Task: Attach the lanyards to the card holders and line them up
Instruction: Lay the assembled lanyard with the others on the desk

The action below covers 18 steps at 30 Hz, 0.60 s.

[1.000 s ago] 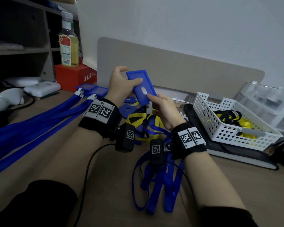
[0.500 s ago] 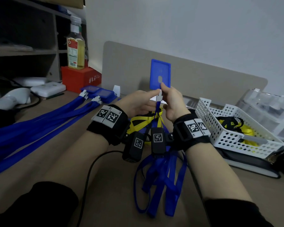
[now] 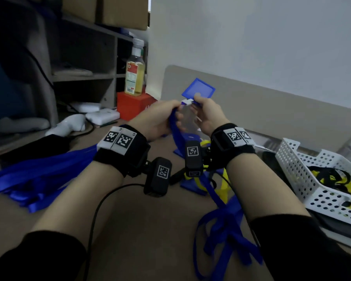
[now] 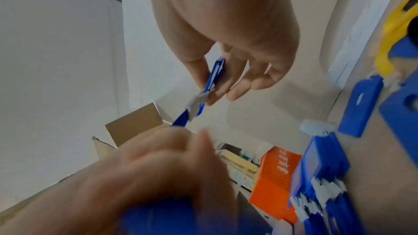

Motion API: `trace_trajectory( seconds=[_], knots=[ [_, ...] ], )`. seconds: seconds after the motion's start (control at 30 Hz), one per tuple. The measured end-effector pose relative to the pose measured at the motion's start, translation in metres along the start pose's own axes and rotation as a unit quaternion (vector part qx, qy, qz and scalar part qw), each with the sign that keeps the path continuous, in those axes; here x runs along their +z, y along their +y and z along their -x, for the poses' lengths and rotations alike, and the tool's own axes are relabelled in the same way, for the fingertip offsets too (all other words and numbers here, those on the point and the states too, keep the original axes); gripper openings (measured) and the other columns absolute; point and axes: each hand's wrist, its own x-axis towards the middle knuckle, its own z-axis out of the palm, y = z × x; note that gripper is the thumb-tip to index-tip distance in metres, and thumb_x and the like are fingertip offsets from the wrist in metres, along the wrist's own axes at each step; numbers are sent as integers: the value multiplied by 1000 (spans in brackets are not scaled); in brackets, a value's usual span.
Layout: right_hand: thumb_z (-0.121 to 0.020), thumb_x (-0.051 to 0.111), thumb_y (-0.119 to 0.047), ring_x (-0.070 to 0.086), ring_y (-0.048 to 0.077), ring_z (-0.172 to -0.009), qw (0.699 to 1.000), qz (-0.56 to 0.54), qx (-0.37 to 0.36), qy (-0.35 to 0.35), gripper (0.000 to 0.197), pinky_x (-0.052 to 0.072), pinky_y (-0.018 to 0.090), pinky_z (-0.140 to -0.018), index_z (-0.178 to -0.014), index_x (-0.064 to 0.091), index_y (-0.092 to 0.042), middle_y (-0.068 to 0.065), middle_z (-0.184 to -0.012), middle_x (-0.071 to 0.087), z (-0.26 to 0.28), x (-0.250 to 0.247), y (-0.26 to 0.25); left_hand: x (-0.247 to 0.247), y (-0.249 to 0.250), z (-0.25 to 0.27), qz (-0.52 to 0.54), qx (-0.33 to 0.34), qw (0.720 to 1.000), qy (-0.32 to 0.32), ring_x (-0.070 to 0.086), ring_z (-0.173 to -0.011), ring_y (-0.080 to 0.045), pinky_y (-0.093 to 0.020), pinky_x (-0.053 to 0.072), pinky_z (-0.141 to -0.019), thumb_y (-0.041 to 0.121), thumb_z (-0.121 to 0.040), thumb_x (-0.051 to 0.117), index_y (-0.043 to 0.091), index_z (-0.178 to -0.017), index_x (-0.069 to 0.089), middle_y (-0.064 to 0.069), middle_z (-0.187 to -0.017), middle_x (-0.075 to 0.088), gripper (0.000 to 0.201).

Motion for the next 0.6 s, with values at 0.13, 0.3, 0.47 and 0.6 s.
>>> trace_trajectory(
  seconds=[0.13,0.3,0.47,0.6],
  knots=[
    [-93,59,-20,60,4,-60,1000,-7,4,-25,10,28,17,-39,-86,54,-16,-3,-73,62,-20,32,-2,-36,17,9,-30,-12,997,66,22,-32,-6,-16,25,-37,25,-101,37,19,-74,47,8,-47,34,29],
    [-93,55,-16,56,5,-57,999,11,34,-15,11,32,11,-35,-83,53,-16,-3,-70,58,-52,60,18,-78,24,36,-136,-70,980,128,18,-29,-3,-12,11,-32,27,-103,35,17,-80,53,10,-43,33,31],
    [-85,59,-7,68,27,-68,997,47,57,8,8,59,46,-73,-81,54,-3,13,-74,63,-110,71,66,-122,22,63,-315,-124,926,169,23,-31,-5,-15,17,-33,28,-101,40,18,-74,56,10,-43,41,33],
    [-83,65,-38,63,16,-80,978,188,81,-40,22,55,38,-75,-91,60,-19,-2,-108,63,-162,67,106,-147,22,76,-457,-143,861,171,31,-42,-11,-17,25,-34,24,-98,48,12,-73,62,0,-59,44,32]
  ],
)
